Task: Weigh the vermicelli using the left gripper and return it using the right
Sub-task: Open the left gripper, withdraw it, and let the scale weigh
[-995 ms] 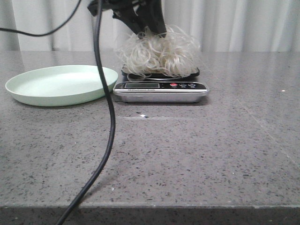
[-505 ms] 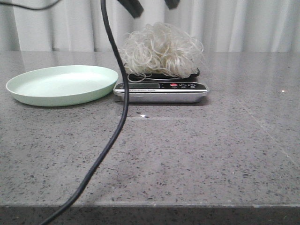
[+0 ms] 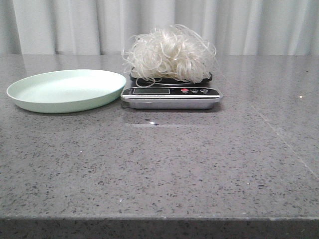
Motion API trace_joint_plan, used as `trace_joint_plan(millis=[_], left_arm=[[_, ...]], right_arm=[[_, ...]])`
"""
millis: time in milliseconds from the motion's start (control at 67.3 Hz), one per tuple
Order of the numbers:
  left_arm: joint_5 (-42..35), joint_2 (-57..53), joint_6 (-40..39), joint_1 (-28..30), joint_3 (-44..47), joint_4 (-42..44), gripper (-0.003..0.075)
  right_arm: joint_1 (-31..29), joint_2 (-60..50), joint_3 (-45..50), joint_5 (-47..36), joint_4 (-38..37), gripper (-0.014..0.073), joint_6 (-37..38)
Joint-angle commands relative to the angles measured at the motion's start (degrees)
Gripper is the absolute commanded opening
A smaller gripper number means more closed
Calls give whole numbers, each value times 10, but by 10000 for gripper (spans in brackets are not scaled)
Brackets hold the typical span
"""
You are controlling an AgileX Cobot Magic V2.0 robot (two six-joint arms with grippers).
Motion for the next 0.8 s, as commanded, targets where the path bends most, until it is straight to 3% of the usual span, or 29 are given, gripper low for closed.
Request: trace_joint_plan(millis=[0, 431, 787], left_arm=[[-82, -89, 0, 1, 66, 1, 298], [-256, -408, 0, 1, 407, 32, 125], [-305, -620, 0, 1, 604, 56, 127]], right_arm=[[-3, -9, -5, -43, -7, 168, -5], [-3, -9, -5, -43, -7, 168, -5], [-3, -9, -5, -43, -7, 168, -5]])
